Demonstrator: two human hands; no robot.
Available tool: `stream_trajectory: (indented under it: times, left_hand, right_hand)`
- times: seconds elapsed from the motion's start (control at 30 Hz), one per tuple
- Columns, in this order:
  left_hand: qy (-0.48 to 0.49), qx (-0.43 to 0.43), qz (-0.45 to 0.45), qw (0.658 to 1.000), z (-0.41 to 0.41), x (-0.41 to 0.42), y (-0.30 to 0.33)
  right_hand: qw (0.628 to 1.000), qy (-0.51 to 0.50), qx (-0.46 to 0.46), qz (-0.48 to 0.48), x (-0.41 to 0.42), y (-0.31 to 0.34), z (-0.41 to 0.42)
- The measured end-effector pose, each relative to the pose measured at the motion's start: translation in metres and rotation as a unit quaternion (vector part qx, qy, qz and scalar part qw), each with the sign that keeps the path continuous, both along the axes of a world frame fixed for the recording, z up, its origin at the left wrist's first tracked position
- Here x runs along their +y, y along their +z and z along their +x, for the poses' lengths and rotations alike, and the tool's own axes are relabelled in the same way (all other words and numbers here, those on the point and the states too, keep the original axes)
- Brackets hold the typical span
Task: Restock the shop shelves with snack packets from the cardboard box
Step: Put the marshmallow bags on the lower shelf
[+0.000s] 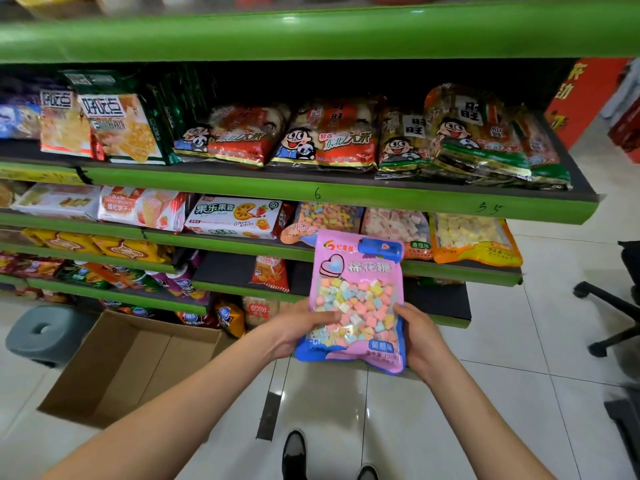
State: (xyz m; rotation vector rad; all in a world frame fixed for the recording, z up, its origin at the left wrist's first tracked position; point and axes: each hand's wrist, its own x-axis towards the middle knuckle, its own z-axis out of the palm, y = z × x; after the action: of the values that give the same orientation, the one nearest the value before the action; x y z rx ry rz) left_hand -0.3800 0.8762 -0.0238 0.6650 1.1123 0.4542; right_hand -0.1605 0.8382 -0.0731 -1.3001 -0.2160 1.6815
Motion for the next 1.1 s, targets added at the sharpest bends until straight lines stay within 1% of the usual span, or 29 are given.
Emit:
stream_trajectory:
  times: [0.07, 0.17, 0.23, 0.3, 0.5, 0.57, 0.63, 0.67, 0.77, 0.8, 0.93, 0.97, 1.07, 1.1]
  left_hand:
    - [-0.022, 0.007, 0.012, 1.0, 0.001, 0.002, -0.004]
    - [-0.045, -0.013, 0.019, 0.999, 0.004, 0.009, -0.006]
    - [-0.051, -0.03, 0.021, 0.998, 0.004, 0.013, -0.007]
    - [-0.051, -0.027, 0.043, 0.997, 0.0, 0.021, -0.007]
    - [0.036, 0.007, 0.126, 0.991, -0.024, 0.088, 0.017]
    - [0.053, 0.046, 0.159, 0.985, -0.028, 0.117, 0.027]
    - [0.051, 0.108, 0.187, 0.975, -0.028, 0.143, 0.035]
    - [0.034, 0.147, 0.206, 0.967, -0.026, 0.155, 0.036]
    - [-0.019, 0.259, 0.275, 0.926, -0.019, 0.176, 0.044]
    - [-0.031, 0.282, 0.3, 0.911, -0.016, 0.179, 0.045]
    - [-0.068, 0.312, 0.35, 0.881, -0.012, 0.183, 0.044]
    - [-0.078, 0.318, 0.358, 0.875, -0.013, 0.182, 0.044]
    - [-0.059, 0.307, 0.359, 0.879, -0.014, 0.185, 0.042]
    - [-0.056, 0.317, 0.359, 0.876, -0.015, 0.187, 0.042]
  right_hand:
    - [1.0, -0.019, 0.002, -0.007, -0.009, -0.012, 0.0]
    - [0.999, -0.037, -0.004, 0.001, -0.016, -0.02, 0.0]
    - [0.999, -0.04, -0.023, 0.01, -0.013, -0.017, 0.0]
    - [0.998, -0.043, -0.047, 0.017, -0.005, -0.011, -0.002]
    - [0.986, 0.014, -0.127, 0.11, 0.053, 0.034, -0.026]
    - [0.98, 0.03, -0.144, 0.132, 0.08, 0.044, -0.036]
    - [0.967, 0.045, -0.204, 0.149, 0.106, 0.05, -0.043]
    - [0.956, 0.045, -0.244, 0.154, 0.118, 0.051, -0.044]
    - [0.912, 0.049, -0.371, 0.169, 0.146, 0.047, -0.044]
    - [0.897, 0.061, -0.404, 0.166, 0.151, 0.045, -0.043]
    - [0.834, 0.13, -0.517, 0.142, 0.162, 0.033, -0.039]
    - [0.831, 0.136, -0.521, 0.137, 0.165, 0.033, -0.039]
    - [0.858, 0.127, -0.48, 0.133, 0.171, 0.037, -0.04]
    - [0.858, 0.123, -0.48, 0.132, 0.172, 0.039, -0.041]
